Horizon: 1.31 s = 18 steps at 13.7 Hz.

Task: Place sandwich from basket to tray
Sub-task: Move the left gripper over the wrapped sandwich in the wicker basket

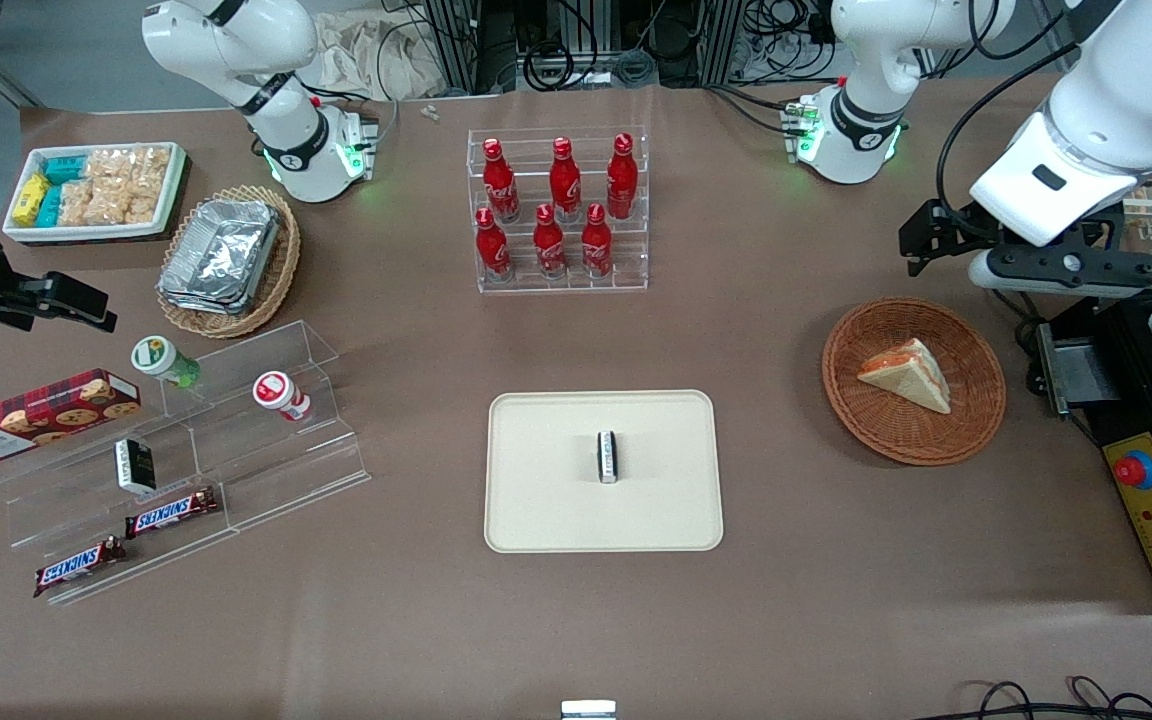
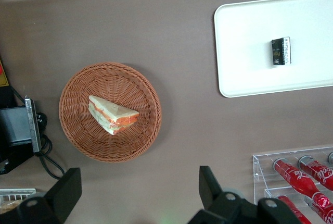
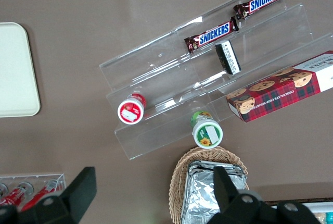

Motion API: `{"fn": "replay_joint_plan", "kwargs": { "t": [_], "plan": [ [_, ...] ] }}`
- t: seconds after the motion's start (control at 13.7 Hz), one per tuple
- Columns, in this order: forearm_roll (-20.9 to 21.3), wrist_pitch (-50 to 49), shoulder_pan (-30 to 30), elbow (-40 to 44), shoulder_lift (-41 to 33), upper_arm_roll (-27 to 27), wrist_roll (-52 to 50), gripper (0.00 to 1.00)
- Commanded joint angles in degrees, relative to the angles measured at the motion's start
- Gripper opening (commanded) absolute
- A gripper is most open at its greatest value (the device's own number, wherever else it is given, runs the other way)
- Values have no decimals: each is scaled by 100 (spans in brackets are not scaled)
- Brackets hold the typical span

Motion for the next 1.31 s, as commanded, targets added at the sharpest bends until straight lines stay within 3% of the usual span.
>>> {"fn": "replay_joint_plan", "kwargs": {
  "t": [0.0,0.58,0.8,1.24],
  "plan": [
    [-53,-39,-3,-30,-94,-7,-121,100],
    [52,-197,32,-92,-120,37,-278,100],
    [44,-206,41,-222,-147,107,-1863,100],
    [35,537,59,-1977,-1093,502,-2467,100]
  ]
}}
